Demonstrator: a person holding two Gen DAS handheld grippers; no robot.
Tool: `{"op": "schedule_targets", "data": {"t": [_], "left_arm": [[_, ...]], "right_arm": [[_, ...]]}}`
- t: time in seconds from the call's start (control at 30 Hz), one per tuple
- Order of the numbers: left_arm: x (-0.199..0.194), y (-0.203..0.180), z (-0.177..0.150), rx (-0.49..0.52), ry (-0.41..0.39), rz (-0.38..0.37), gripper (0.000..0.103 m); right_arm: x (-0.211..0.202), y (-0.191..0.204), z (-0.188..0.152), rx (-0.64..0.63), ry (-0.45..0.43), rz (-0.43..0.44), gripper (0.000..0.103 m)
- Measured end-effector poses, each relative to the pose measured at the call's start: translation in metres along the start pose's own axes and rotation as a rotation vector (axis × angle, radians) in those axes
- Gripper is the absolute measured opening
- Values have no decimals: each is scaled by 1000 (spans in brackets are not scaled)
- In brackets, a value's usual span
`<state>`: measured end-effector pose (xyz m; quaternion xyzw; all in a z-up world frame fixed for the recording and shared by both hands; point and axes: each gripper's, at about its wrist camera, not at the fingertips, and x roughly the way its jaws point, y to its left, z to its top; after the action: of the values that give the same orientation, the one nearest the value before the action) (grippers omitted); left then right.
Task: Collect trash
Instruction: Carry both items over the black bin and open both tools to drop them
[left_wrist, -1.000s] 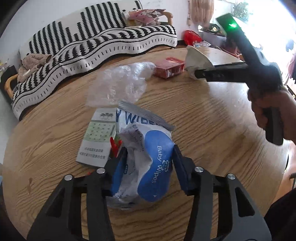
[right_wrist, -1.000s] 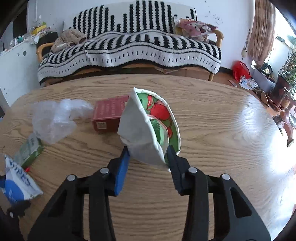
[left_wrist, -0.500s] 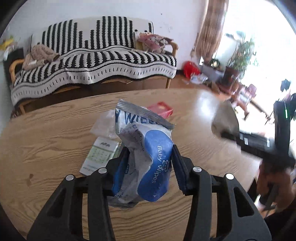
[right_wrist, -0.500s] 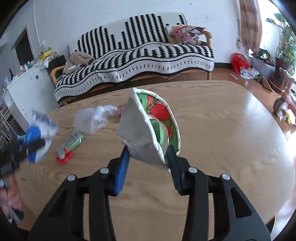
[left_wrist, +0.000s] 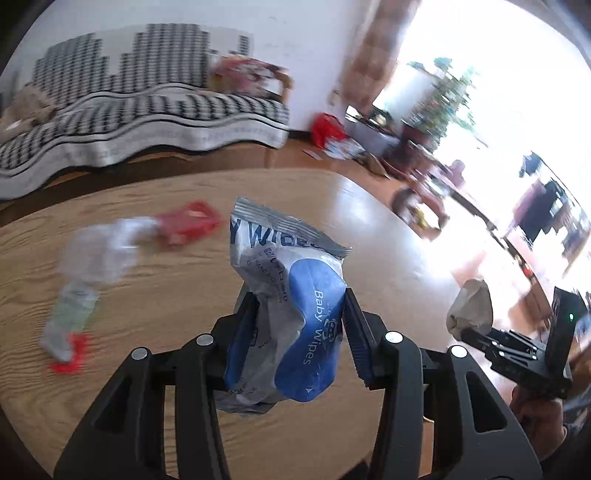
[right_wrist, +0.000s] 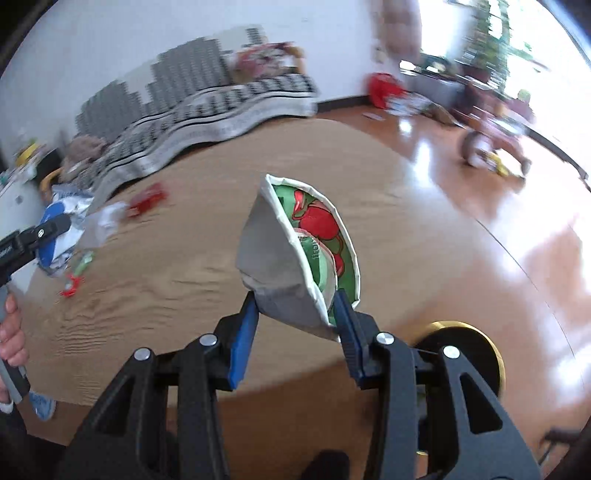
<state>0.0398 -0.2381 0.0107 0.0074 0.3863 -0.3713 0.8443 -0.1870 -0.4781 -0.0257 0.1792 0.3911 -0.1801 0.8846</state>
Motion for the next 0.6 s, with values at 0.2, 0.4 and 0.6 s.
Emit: {"op": "schedule_targets", "data": {"t": [0.2,0.4,0.6], "left_arm": [[55,-97,-18,142,85,-111,46],[94,-175,-42,245,151,-208,46],[124,-230,-72,330,208,-276,46]], "right_arm": [[-22,-83,-25,143,10,-110,42],[-38,-143,-53,249,41,-185,42],[-43,-178,-68,308,72,-224,42]]}}
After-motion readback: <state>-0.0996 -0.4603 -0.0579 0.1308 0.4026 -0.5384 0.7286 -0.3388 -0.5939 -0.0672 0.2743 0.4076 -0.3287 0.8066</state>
